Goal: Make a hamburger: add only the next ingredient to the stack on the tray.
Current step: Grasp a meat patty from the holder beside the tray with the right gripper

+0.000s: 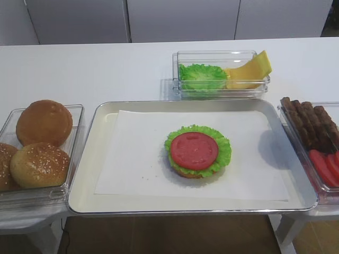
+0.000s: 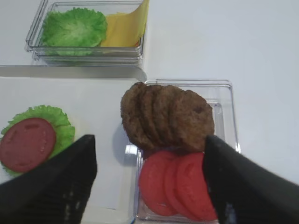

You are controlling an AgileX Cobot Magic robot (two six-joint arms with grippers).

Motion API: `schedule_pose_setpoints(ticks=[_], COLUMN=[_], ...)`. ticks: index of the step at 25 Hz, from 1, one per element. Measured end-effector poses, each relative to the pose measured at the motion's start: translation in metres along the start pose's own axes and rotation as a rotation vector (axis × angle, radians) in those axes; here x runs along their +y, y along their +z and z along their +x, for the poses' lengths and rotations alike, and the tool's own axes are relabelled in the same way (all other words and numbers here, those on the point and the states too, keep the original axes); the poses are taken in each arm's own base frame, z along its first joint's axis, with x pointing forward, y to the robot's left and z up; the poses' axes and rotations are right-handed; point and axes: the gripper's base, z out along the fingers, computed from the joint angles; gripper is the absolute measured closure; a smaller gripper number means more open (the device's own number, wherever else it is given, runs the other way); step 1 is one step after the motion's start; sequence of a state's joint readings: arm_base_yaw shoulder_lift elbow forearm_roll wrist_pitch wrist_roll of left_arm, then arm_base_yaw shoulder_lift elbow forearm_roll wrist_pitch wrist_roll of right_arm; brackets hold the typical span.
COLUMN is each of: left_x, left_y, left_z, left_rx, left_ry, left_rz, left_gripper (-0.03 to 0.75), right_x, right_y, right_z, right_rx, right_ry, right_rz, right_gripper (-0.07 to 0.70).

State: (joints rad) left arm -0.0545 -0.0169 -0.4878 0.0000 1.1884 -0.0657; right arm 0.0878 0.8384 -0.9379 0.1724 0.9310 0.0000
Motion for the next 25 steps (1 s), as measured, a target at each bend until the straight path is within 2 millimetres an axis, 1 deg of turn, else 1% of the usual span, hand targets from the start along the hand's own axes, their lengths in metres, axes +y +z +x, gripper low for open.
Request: schedule_pose_setpoints(ticks=[3,6,10,13,16,20,23,25], left_x=[0.0,0.0,0.0,0.0,0.0,0.0,0.0,0.0], left_y=[0.0,0.0,0.0,0.0,0.0,0.0,0.0,0.0], left_z=[0.0,0.0,0.0,0.0,0.0,0.0,0.0,0.0], left_rx=[0.0,0.0,0.0,0.0,0.0,0.0,0.0,0.0], left_ry=[0.0,0.0,0.0,0.0,0.0,0.0,0.0,0.0], left_rz=[0.0,0.0,0.0,0.0,0.0,0.0,0.0,0.0], left_gripper=[0.274,0.274,0.274,0.274,0.274,0.274,0.274,0.274], right_x=[0.003,0.009,0.023,0.037,0.051,0.06,0.062,0.062], right_y=[0.017,0.036,0.068,0.093,0.121,0.153,0.168,0.174], right_z=[-0.018,-0.032,-0.041,-0.041,-0.036,-0.028,-0.023,-0.021], right_rx=[0.066,0.143,0.25,0.326,0.392,0.447,0.477,0.485], right_ry=[0.024,0.015,-0.031,-0.098,-0.157,-0.238,-0.266,-0.274], right_rz=[-0.027,-0.042,0.005,0.035,0.076,0.168,0.211,0.223], right_gripper=[0.101,0.101,0.101,0.101,0.101,0.101,0.111,0.134])
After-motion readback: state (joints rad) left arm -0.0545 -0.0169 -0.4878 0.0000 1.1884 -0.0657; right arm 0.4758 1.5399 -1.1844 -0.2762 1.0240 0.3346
